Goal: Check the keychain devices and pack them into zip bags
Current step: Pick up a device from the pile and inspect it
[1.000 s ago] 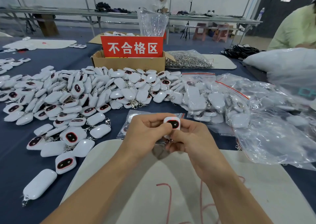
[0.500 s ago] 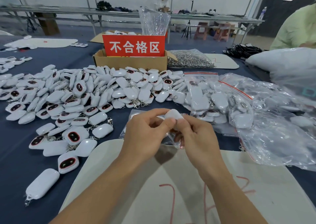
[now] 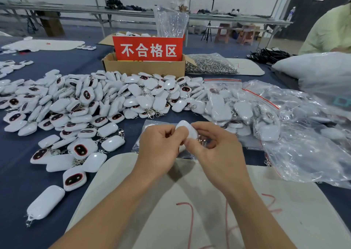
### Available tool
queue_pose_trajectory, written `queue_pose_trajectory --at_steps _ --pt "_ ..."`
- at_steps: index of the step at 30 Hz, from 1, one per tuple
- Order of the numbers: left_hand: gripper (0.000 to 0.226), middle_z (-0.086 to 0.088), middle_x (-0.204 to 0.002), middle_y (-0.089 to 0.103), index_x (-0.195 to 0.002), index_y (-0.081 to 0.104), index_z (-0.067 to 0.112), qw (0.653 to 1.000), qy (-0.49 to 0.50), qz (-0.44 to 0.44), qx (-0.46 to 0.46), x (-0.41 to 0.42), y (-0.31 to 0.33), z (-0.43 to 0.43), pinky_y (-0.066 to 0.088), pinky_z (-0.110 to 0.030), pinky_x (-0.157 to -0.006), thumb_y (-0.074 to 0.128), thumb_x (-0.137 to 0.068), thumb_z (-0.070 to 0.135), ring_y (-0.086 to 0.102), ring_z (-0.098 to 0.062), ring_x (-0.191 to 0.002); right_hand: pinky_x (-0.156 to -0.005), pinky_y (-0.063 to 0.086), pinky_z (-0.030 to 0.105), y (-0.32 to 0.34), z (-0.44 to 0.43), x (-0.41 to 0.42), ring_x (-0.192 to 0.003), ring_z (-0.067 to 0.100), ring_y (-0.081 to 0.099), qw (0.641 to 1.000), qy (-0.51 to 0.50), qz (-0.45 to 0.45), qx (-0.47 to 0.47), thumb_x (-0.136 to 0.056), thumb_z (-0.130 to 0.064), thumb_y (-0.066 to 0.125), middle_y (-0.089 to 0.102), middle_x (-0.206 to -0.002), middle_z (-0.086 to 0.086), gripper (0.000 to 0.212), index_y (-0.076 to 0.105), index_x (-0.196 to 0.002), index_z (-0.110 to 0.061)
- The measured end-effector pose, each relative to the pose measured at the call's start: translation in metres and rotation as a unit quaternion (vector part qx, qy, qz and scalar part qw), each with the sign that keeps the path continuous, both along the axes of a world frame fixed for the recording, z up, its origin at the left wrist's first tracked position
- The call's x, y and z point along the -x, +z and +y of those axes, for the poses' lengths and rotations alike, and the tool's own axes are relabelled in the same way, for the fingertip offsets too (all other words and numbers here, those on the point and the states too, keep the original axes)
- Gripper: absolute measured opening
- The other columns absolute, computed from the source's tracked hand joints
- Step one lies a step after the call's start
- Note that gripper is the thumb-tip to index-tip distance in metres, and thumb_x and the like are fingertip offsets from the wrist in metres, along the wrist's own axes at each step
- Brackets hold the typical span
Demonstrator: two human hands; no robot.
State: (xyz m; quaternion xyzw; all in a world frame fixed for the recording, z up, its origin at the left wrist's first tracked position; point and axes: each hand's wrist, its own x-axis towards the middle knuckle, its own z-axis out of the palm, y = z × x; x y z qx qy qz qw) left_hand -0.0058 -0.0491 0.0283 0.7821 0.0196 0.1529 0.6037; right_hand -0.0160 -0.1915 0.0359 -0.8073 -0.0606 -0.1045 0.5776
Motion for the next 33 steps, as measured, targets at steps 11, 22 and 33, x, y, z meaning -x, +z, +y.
queue_pose_trajectory --at_steps 11,22,33 --pt "0.043 0.012 -0.045 0.041 -0.063 0.066 0.017 0.996 -0.046 -0.063 -0.035 0.001 -0.008 -0.001 0.030 -0.015 -0.048 0.063 -0.090 0.051 0.035 -0.003 -0.045 -0.058 0.040 0.035 -0.003 -0.016 -0.014 -0.054 0.008 0.042 0.993 -0.117 -0.020 0.015 -0.096 -0.041 0.047 0.057 -0.054 -0.012 0.033 0.061 -0.072 -0.023" --pt "0.039 0.012 -0.056 0.058 -0.067 0.061 0.031 0.898 0.080 0.023 -0.433 -0.001 -0.014 -0.025 0.024 -0.025 -0.054 0.044 -0.070 0.065 0.051 -0.014 -0.063 -0.059 0.043 0.028 -0.014 -0.030 -0.026 -0.042 0.001 0.057 0.964 -0.213 0.118 -0.106 -0.094 -0.027 0.064 0.069 -0.052 0.001 0.013 0.073 -0.086 -0.022" --pt "0.028 0.007 -0.055 0.051 -0.067 0.053 0.023 0.936 0.048 -0.061 -0.344 0.005 -0.019 -0.019 0.030 -0.023 -0.052 0.050 -0.080 0.048 0.047 -0.016 -0.062 -0.086 0.057 0.041 -0.012 -0.016 -0.017 -0.082 0.022 0.070 0.987 0.071 0.100 0.107 -0.089 0.002 0.045 0.078 -0.082 -0.004 0.049 0.077 -0.101 -0.032"
